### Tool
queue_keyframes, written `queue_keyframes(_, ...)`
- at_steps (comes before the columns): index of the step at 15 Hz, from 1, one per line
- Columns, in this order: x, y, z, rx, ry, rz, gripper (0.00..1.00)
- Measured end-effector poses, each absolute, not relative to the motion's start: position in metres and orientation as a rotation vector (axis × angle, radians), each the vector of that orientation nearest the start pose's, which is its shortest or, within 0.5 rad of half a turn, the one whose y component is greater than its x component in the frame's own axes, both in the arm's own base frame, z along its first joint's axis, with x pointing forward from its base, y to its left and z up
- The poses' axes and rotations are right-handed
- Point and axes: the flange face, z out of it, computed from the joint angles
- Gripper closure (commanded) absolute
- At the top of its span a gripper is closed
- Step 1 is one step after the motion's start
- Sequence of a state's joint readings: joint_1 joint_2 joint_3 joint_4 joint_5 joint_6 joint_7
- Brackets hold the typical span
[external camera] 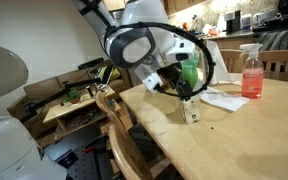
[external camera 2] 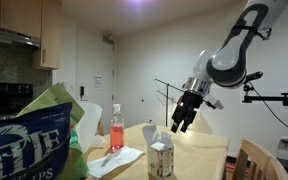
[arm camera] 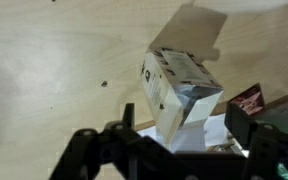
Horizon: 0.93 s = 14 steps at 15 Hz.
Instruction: Open the white box and remove one tea bag from the box and place it on the table
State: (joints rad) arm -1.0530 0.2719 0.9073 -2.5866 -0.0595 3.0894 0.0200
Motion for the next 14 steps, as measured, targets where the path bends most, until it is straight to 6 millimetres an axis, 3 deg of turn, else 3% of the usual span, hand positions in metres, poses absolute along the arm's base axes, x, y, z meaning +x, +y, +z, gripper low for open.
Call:
queue_keyframes(9, 0.446, 0.056, 0.279, -3.112, -0.159, -0.522, 0.00)
queue_keyframes(11, 0.443, 0.064, 0.286, -3.160, -0.205, -0.525, 0.00)
queue_keyframes(14, 0.445, 0.058, 0.288, -3.210, -0.252, -0.546, 0.00)
